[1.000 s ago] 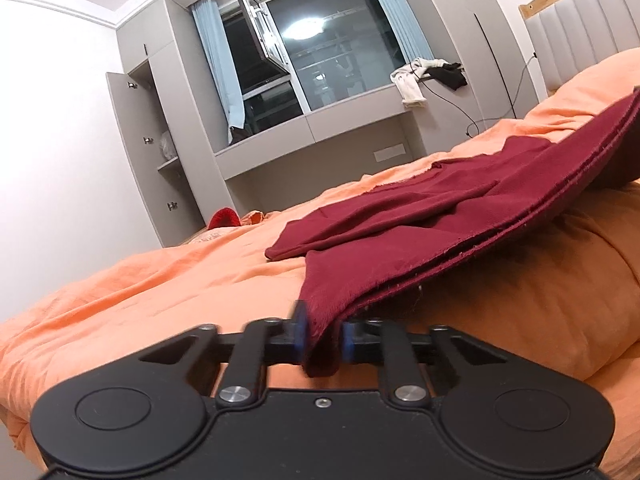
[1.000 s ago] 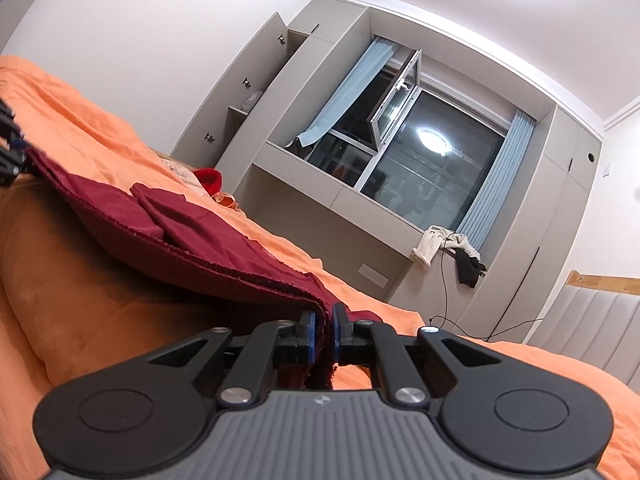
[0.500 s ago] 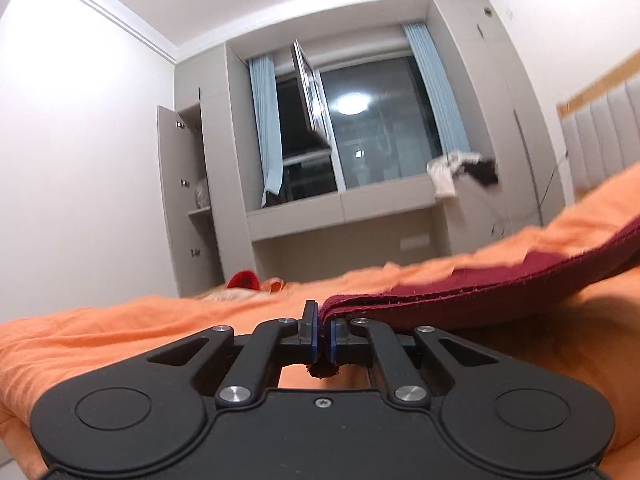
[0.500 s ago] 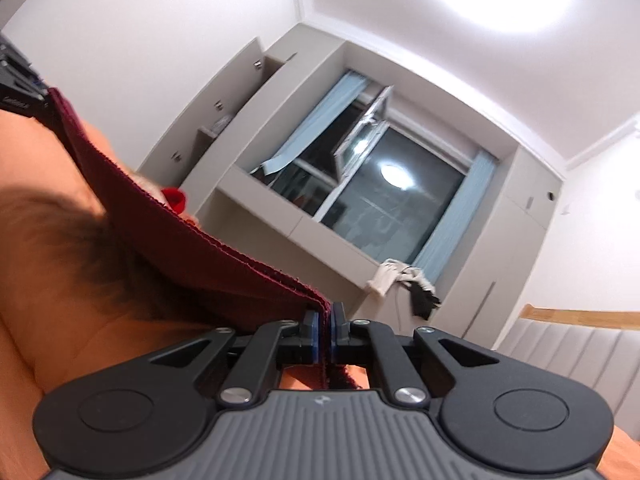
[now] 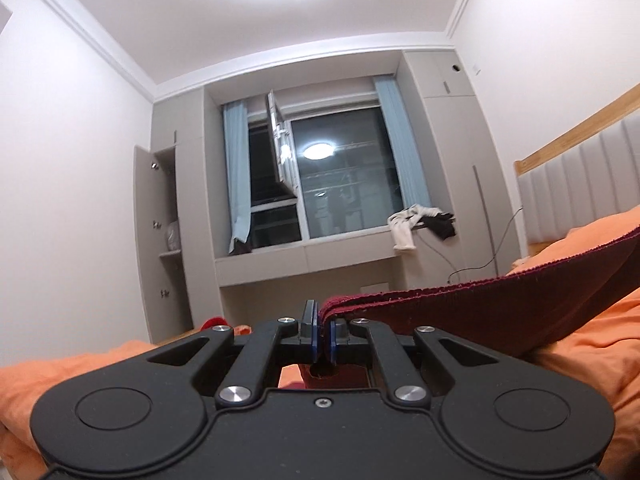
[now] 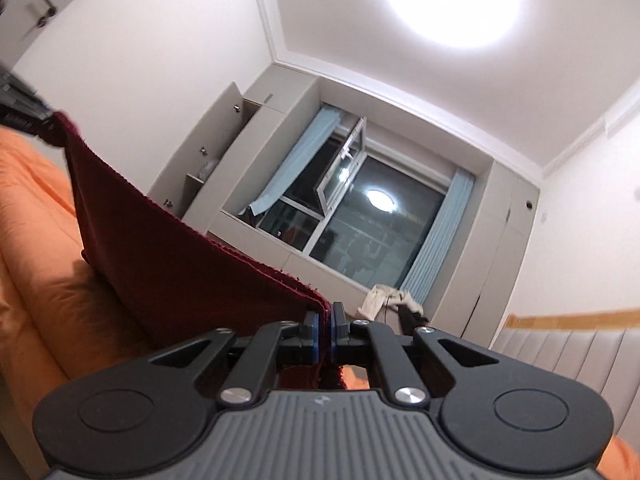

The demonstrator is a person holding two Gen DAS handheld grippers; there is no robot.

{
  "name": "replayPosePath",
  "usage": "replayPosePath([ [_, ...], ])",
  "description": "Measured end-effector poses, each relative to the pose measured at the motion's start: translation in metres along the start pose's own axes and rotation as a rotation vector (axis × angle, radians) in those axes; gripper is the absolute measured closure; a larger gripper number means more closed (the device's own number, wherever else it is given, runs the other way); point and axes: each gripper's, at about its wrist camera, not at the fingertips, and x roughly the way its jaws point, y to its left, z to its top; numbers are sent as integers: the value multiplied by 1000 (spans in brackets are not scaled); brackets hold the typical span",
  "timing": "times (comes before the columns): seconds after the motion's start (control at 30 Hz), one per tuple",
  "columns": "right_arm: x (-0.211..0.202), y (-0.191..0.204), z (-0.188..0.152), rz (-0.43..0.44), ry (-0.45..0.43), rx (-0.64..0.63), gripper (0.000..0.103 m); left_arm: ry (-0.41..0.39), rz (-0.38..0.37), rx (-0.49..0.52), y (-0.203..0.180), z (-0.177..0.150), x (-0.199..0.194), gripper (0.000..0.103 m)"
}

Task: Fold small clothes
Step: 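Lift the gripped shirt side with both grippers and fold it over the other half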

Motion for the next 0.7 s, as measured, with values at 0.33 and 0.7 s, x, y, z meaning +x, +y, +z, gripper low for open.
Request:
replayPosePath([
  [0.33, 50, -21, 12, 13, -23, 17, 98, 7, -13, 18, 4, 22, 7, 97],
  [0.7, 214, -36, 13, 4, 10, 48, 98, 55, 53, -25, 15, 41, 165, 97],
])
